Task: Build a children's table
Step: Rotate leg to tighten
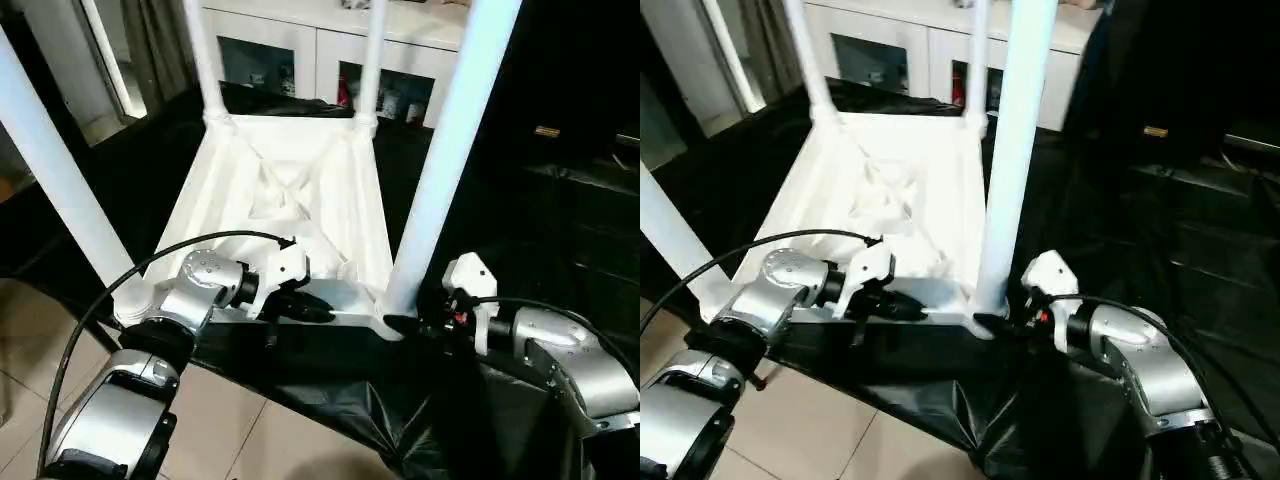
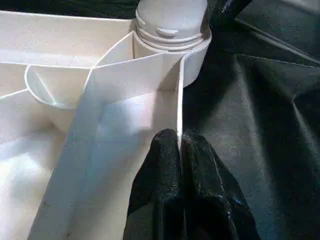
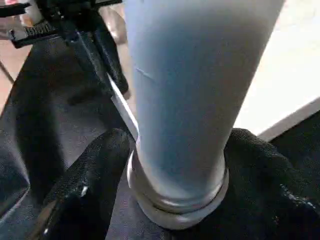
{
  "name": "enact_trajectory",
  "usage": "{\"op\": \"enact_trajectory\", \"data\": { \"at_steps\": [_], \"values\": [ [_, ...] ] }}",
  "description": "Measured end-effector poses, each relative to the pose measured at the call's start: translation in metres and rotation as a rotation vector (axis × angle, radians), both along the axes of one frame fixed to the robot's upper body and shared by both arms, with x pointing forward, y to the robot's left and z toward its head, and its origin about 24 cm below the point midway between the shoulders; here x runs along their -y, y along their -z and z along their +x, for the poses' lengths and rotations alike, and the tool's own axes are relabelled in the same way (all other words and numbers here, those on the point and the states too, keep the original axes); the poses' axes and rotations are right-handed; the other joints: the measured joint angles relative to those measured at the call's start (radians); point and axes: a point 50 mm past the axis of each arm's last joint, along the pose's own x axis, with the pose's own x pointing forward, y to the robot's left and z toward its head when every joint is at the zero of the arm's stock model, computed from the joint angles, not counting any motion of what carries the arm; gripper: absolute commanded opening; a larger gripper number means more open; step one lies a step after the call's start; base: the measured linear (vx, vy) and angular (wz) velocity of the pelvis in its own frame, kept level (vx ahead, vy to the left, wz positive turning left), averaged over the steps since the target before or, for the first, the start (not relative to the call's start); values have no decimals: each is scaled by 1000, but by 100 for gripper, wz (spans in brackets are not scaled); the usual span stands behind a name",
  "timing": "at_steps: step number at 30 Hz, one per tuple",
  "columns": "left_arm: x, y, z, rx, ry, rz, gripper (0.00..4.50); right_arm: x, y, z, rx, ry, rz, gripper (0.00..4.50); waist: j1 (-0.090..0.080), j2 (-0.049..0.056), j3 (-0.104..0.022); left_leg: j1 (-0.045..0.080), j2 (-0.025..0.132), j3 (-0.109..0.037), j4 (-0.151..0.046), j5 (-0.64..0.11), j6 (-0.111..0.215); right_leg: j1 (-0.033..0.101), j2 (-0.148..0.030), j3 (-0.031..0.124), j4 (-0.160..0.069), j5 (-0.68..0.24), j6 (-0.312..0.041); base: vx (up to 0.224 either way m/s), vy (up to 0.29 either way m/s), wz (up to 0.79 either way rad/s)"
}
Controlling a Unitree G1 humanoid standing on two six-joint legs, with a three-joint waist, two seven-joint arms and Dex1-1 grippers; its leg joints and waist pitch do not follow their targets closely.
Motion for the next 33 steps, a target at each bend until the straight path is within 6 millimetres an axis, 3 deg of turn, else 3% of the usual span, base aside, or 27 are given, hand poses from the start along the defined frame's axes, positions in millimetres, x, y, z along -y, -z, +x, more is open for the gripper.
{"op": "enact_trajectory", "data": {
  "at_steps": [3,7,17,33],
  "values": [
    [-1,0,0,-1,-1,1,0,-1,0,0,-1,-4,-2,324,0,0,0,0,0,0,0,0,-1,0,0,0,1,0,0,0,0,0],
    [-1,1,-1,-1,-1,-1,0,-3,2,1,-1,-5,-5,279,-1,0,0,1,0,0,1,0,-1,0,0,0,1,0,0,0,0,0],
    [-2,1,-1,2,-5,1,0,-5,0,3,26,-19,-25,216,-4,-2,0,1,1,0,1,0,-1,1,0,0,2,0,0,0,0,0],
    [-6,2,-1,12,-19,5,0,-12,5,2,34,22,20,209,-11,-4,-1,3,1,0,1,0,-1,3,1,0,2,0,0,0,0,0]
  ]
}}
